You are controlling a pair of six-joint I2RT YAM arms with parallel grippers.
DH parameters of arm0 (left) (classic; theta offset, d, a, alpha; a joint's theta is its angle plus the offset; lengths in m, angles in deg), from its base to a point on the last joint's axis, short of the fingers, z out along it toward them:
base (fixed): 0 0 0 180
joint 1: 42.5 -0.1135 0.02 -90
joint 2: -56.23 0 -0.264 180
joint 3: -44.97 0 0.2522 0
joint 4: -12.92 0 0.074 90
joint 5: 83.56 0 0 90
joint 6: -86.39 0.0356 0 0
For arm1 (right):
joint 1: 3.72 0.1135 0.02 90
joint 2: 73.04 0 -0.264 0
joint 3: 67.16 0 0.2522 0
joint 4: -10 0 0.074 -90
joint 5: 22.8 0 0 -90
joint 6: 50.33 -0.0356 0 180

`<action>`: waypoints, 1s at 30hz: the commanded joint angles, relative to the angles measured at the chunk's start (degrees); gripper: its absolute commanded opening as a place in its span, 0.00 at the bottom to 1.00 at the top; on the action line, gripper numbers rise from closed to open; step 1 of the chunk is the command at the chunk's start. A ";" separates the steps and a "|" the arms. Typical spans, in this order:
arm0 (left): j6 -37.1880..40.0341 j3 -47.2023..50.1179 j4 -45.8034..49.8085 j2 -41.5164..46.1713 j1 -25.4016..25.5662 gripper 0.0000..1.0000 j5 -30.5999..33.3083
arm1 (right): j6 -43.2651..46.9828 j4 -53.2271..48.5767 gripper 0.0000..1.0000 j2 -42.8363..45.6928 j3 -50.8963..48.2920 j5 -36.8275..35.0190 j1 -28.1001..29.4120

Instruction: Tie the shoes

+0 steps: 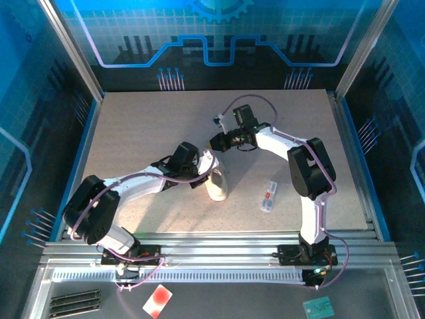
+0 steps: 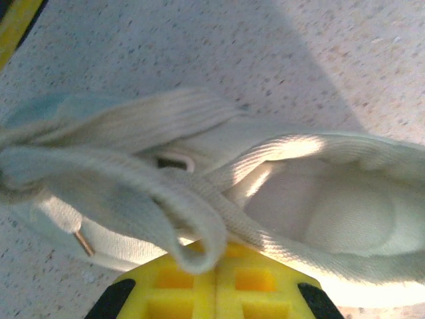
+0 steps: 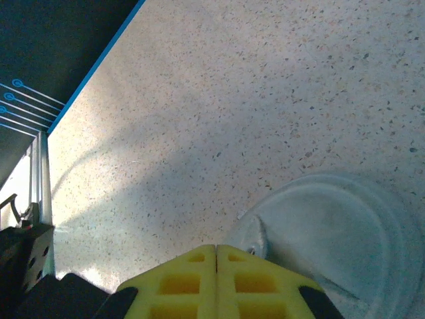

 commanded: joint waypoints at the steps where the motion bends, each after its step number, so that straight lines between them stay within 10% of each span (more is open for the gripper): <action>1: -4.00 -4.09 3.65 0.15 2.18 0.01 -0.93 | 2.06 -2.72 0.00 -1.76 2.39 0.52 1.12; 8: -6.74 -8.89 7.76 -1.52 3.62 0.32 -3.75 | 2.00 -3.25 0.02 -2.62 3.51 0.74 1.86; 13: -5.41 -9.30 9.89 2.44 3.40 0.49 -7.44 | -0.27 -3.05 0.35 0.35 3.00 -1.42 1.10; 30: -16.50 -13.26 7.69 5.81 -15.62 0.49 -20.12 | -3.53 -7.21 0.52 19.97 -11.21 -8.38 -3.83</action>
